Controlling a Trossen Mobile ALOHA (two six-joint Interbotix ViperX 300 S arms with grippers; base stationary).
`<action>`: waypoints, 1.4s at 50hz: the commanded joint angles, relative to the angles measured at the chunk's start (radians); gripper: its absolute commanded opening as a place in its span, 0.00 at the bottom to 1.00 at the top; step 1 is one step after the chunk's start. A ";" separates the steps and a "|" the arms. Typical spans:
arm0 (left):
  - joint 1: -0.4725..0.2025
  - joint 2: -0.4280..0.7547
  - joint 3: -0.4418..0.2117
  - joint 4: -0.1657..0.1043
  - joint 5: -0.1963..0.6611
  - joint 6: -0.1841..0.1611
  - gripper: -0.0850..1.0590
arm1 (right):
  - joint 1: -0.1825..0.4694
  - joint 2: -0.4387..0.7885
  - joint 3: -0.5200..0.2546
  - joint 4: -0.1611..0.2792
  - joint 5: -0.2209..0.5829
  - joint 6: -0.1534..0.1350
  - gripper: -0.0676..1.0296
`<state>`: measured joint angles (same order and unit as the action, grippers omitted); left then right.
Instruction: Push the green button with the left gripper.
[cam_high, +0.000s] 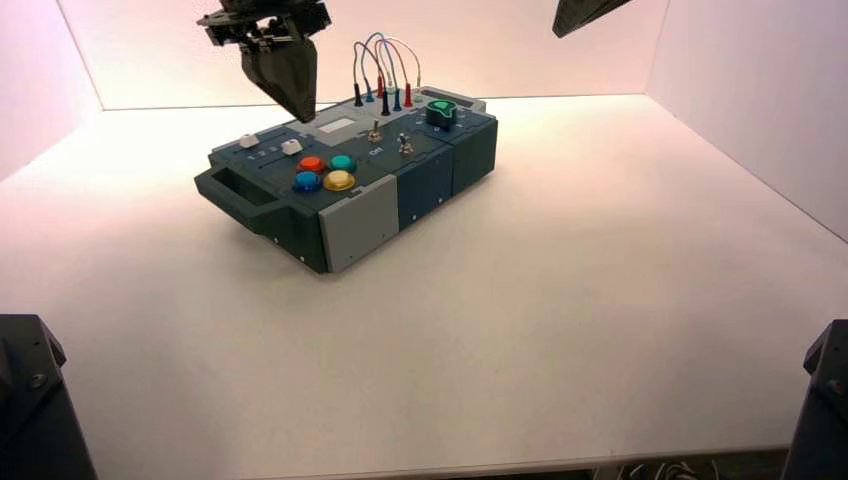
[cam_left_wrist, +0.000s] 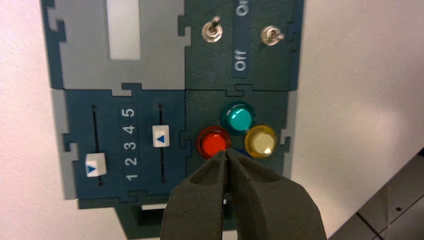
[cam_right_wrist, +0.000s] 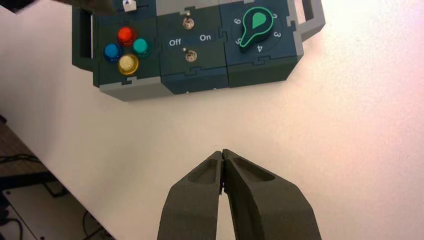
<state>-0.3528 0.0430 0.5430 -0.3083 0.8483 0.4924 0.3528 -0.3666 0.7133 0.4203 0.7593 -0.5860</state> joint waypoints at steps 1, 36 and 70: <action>-0.011 -0.003 -0.032 -0.002 -0.003 -0.034 0.05 | 0.002 -0.020 -0.014 0.011 -0.011 -0.006 0.04; -0.072 0.078 -0.080 0.002 -0.014 -0.057 0.05 | 0.002 -0.014 -0.014 0.011 -0.025 -0.005 0.04; -0.075 0.097 -0.078 0.011 -0.028 -0.046 0.05 | 0.002 -0.017 -0.012 0.011 -0.032 -0.006 0.04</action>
<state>-0.4218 0.1519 0.4863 -0.2976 0.8237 0.4433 0.3528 -0.3666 0.7133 0.4249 0.7348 -0.5860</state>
